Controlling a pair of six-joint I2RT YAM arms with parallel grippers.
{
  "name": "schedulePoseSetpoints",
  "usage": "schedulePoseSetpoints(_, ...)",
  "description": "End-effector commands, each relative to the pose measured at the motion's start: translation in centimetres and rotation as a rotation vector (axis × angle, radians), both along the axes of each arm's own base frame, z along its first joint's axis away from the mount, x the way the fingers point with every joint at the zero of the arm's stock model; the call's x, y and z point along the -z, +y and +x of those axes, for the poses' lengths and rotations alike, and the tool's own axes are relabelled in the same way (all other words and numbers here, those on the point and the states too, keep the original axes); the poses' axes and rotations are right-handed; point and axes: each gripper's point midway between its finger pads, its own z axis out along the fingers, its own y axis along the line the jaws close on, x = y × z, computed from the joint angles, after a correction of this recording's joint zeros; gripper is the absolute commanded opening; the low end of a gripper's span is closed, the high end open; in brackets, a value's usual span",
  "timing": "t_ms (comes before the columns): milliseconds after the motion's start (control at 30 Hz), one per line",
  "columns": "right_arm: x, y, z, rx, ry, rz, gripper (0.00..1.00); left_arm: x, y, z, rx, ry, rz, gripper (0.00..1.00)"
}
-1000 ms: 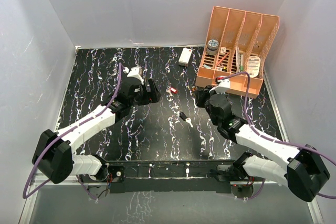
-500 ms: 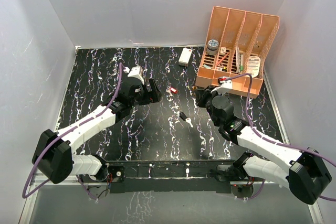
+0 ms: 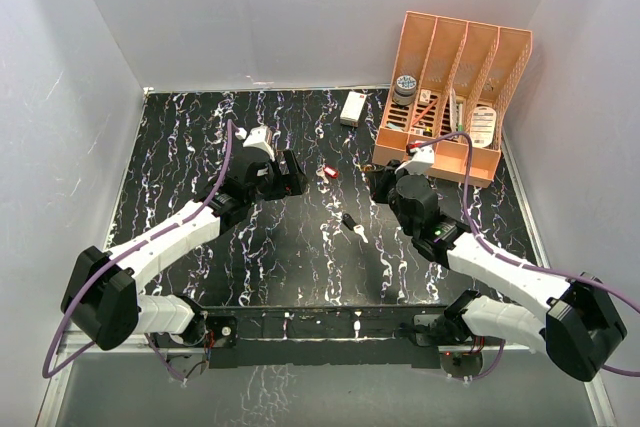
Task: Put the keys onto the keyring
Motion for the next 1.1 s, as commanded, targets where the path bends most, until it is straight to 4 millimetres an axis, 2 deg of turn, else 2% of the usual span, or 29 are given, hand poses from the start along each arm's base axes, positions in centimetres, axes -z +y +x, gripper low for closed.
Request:
schedulePoseSetpoints(0,-2.0,0.4,0.7,-0.001,-0.044,0.026,0.00,-2.3,-0.4,0.3,0.001,-0.049,-0.036,0.87)
schedulePoseSetpoints(867,-1.4,0.9,0.9,-0.017,-0.026,0.014,0.00,-2.1,-0.1,0.3,-0.010,-0.048,-0.028,0.87)
schedulePoseSetpoints(1067,-3.0,3.3,0.1,-0.151,-0.066,0.074,0.00,-2.5,0.4,0.4,-0.030,-0.061,-0.015,0.87)
